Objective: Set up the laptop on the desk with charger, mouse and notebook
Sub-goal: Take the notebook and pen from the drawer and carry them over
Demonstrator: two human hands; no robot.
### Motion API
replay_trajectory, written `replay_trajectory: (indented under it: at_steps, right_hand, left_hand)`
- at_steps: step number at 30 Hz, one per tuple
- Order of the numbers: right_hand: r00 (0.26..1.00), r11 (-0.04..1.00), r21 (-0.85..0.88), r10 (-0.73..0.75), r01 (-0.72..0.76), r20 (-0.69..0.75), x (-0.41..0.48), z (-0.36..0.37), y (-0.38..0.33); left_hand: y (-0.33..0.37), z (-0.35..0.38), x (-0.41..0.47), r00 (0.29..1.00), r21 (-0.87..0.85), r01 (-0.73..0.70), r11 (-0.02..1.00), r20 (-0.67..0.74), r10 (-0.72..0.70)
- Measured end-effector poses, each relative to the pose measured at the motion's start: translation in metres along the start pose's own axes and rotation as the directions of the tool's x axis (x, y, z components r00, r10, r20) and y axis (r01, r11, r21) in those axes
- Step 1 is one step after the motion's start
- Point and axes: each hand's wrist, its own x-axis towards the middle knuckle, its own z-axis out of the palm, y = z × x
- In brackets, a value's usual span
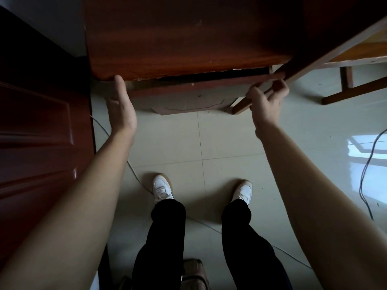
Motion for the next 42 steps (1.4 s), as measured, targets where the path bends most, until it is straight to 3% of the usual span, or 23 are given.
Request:
replay_trajectory:
  at_steps: [5, 9, 15, 18, 21, 23, 25, 26, 28, 30, 32, 33, 35, 37, 38, 40, 42]
  right_hand:
    - [1.000, 0.998, -0.059, 0.022, -0.022, 0.003, -0.024, -0.016, 0.017]
    - [0.999, 0.999, -0.031, 0.045, -0.044, 0.021, -0.032, -0.023, 0.029]
    - [0.973, 0.956, 0.189, 0.211, -0.226, 0.095, -0.033, -0.023, 0.036]
    - [0.947, 0.902, 0.288, 0.311, -0.322, 0.084, -0.028, -0.021, 0.036]
    - [0.953, 0.943, 0.145, 0.304, -0.299, -0.016, -0.024, -0.018, 0.034]
    - [0.974, 0.977, -0.037, 0.206, -0.211, -0.093, -0.027, -0.014, 0.032]
    - [0.987, 0.951, -0.308, -0.056, 0.007, -0.151, -0.033, -0.009, 0.025]
    - [0.970, 0.886, -0.446, -0.206, 0.129, -0.130, -0.035, -0.007, 0.022]
    - [0.908, 0.703, -0.621, -0.418, 0.346, 0.032, -0.033, -0.001, 0.013]
    - [0.889, 0.655, -0.616, -0.416, 0.438, 0.190, -0.029, 0.007, 0.003]
    - [0.942, 0.747, -0.575, -0.244, 0.334, 0.230, -0.025, 0.017, -0.013]
    - [0.972, 0.816, -0.538, -0.116, 0.211, 0.204, -0.020, 0.024, -0.021]
    - [0.972, 0.926, -0.348, 0.202, -0.149, 0.120, -0.006, 0.038, -0.032]
    - [0.879, 0.886, -0.074, 0.463, -0.457, 0.114, 0.007, 0.047, -0.035]
    - [0.844, 0.850, 0.040, 0.515, -0.526, 0.150, 0.012, 0.049, -0.033]
    - [0.815, 0.808, 0.151, 0.532, -0.570, 0.230, 0.014, 0.052, -0.029]
    - [0.810, 0.803, 0.174, 0.515, -0.570, 0.280, 0.013, 0.054, -0.024]
  left_hand:
    - [-0.027, -0.004, -0.029, 0.995, -0.003, 0.079, 0.997, -0.066, -0.079]
    - [-0.038, -0.001, -0.042, 0.979, -0.105, 0.144, 0.984, -0.133, -0.157]
    - [-0.043, 0.000, -0.041, 0.961, -0.182, 0.241, 0.953, -0.094, -0.261]
    - [-0.046, -0.005, -0.037, 0.962, -0.107, 0.258, 0.960, -0.066, -0.265]
    - [-0.042, -0.006, -0.034, 0.980, -0.028, 0.185, 0.982, -0.066, -0.186]
    - [-0.040, -0.006, -0.031, 0.993, 0.076, 0.110, 0.991, -0.059, -0.105]
    - [-0.037, -0.006, -0.031, 0.998, 0.333, 0.020, 0.943, -0.059, 0.000]
    - [-0.038, -0.007, -0.031, 0.994, 0.483, -0.047, 0.874, -0.062, 0.088]
    - [-0.035, -0.011, -0.033, 0.951, 0.687, -0.208, 0.696, -0.022, 0.307]
    - [-0.030, -0.013, -0.033, 0.873, 0.722, -0.358, 0.592, 0.035, 0.486]
    - [-0.025, -0.012, -0.032, 0.759, 0.695, -0.541, 0.473, 0.163, 0.630]
    - [-0.022, -0.009, -0.030, 0.718, 0.642, -0.624, 0.444, 0.248, 0.651]
    - [-0.013, 0.003, -0.029, 0.750, 0.491, -0.659, 0.569, 0.374, 0.546]
    - [-0.002, 0.018, -0.025, 0.856, 0.424, -0.481, 0.767, 0.416, 0.307]
    - [0.004, 0.026, -0.023, 0.893, 0.424, -0.360, 0.831, 0.415, 0.175]
    - [0.017, 0.042, -0.018, 0.919, 0.409, -0.147, 0.901, 0.394, -0.029]
    - [0.025, 0.052, -0.016, 0.930, 0.402, -0.056, 0.914, 0.354, -0.099]
